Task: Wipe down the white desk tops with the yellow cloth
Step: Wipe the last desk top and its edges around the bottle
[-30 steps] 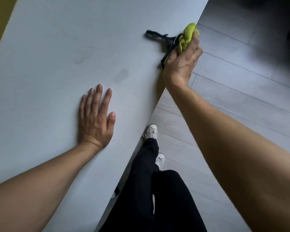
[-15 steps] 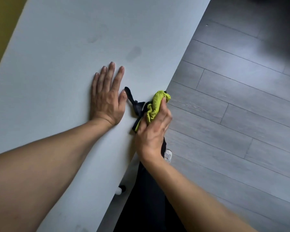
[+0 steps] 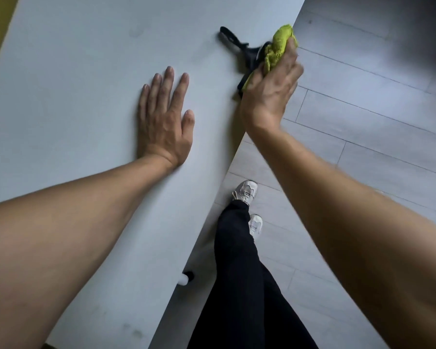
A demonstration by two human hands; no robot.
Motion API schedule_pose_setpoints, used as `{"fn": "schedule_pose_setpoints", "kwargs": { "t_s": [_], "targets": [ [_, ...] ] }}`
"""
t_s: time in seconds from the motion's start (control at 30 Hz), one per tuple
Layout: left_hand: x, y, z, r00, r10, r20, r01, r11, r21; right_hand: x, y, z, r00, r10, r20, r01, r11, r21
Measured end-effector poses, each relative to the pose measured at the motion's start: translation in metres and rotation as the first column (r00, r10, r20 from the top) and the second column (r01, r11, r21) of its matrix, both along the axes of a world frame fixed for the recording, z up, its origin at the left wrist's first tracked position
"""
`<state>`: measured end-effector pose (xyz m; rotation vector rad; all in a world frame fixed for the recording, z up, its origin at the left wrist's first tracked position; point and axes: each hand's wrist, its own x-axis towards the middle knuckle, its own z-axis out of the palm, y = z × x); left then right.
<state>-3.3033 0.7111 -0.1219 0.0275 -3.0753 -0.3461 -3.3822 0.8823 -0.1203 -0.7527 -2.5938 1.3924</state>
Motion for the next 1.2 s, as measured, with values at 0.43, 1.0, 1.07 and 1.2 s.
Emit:
{"fn": "schedule_pose_setpoints", "kwargs": {
  "t_s": [0.43, 1.0, 1.07, 1.2],
  "targets": [
    [0.001, -0.002, 0.0, 0.999, -0.002, -0.037, 0.001, 1.0, -0.014, 0.165, -0.049, 0.011, 0.996, 0.088, 0.019, -0.086, 0.992, -0.095],
    [0.107, -0.033, 0.012, 0.995, 0.089, -0.04, -0.089, 0.996, 0.001, 0.037, -0.012, -0.001, 0.995, 0.025, 0.094, -0.051, 0.955, 0.292],
    [0.168, -0.06, 0.011, 0.996, 0.089, -0.013, -0.089, 0.996, -0.014, 0.045, -0.013, 0.003, 0.992, 0.026, 0.123, -0.059, 0.959, 0.278],
    [0.255, -0.096, 0.007, 0.995, 0.101, 0.022, -0.101, 0.995, -0.003, 0.107, -0.037, 0.008, 0.999, 0.017, 0.047, -0.025, 0.983, 0.183]
  ]
}}
